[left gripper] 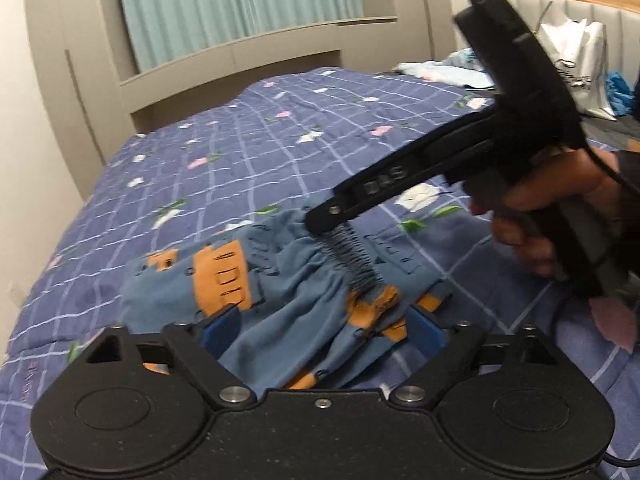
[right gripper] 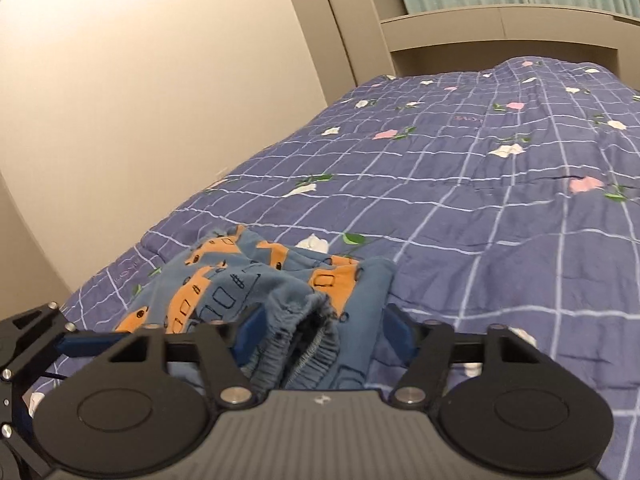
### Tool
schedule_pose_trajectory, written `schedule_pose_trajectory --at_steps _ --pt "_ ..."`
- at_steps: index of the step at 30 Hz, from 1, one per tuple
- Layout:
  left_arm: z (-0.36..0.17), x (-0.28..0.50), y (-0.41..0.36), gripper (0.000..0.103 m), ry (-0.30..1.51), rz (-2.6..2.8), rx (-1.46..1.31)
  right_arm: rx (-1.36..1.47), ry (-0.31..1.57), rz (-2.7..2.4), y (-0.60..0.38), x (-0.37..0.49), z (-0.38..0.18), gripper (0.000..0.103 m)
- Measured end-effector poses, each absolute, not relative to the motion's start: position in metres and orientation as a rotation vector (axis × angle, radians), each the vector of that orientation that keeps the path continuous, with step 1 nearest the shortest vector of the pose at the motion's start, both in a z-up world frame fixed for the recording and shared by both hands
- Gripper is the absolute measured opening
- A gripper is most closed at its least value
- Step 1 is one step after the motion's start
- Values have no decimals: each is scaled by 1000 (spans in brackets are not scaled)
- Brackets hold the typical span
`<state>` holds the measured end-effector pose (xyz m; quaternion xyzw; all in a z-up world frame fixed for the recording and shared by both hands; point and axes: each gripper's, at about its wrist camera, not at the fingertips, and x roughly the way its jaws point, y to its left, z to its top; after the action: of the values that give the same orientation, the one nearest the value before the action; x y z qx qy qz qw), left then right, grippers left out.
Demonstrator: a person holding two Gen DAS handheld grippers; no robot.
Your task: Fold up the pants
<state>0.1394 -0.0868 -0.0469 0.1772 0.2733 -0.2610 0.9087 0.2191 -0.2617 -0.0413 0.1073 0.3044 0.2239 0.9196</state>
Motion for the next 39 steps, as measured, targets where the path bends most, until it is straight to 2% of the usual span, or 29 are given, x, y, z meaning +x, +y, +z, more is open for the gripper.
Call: schedule_pose_trajectory --at_steps 2,4,5,6,7,9,10,12,19,21,22,23,24,25,26,27,28,30,32,33,34,39 --pt "-50 143 -89 77 586 -558 362 232 637 468 -261 222 -44 48" --pt "-52 146 -92 66 595 -564 367 249 649 487 -260 225 -46 31" --pt "-54 147 -93 57 597 -557 371 249 651 486 -260 225 -47 30" --pt "-55 148 -93 44 606 -555 371 245 651 486 -259 226 -47 20" --pt "-56 150 -94 35 616 -552 368 246 648 484 -259 226 -47 12" --pt "-55 152 -93 14 621 -555 346 252 629 476 -261 222 -44 11" --pt "-53 151 -93 9 613 -559 331 253 617 464 -261 220 -41 10" --pt "-47 152 -92 6 610 -575 307 258 595 439 -265 212 -34 10" --pt "-52 158 -98 6 651 -605 270 263 608 373 -271 204 -31 10" --pt "-51 158 -95 16 663 -615 259 241 640 363 -268 207 -39 12" --pt "-47 157 -92 21 662 -614 243 240 643 359 -269 207 -41 16" --pt "-43 156 -89 33 661 -612 224 243 641 351 -270 206 -40 19" --pt "-36 155 -84 52 659 -603 208 247 635 343 -270 205 -39 25" --pt "-29 154 -78 63 647 -580 195 253 628 340 -271 204 -38 28" --pt "-23 153 -72 83 631 -538 185 259 621 336 -272 203 -36 29" --pt "-16 153 -66 92 617 -481 178 264 616 332 -272 203 -34 35" --pt "-9 155 -60 94 610 -417 170 265 613 327 -271 202 -33 47" --pt "0 162 -47 101 611 -318 149 261 602 318 -267 200 -30 61" --pt "2 171 -33 102 604 -214 126 239 593 318 -259 199 -27 72" --pt "1 177 -27 102 609 -165 122 220 585 310 -253 199 -25 86" --pt "-1 185 -22 102 633 -115 122 204 576 303 -248 200 -24 93" --pt "-21 224 -4 102 705 -30 103 67 534 297 -208 210 -18 100"
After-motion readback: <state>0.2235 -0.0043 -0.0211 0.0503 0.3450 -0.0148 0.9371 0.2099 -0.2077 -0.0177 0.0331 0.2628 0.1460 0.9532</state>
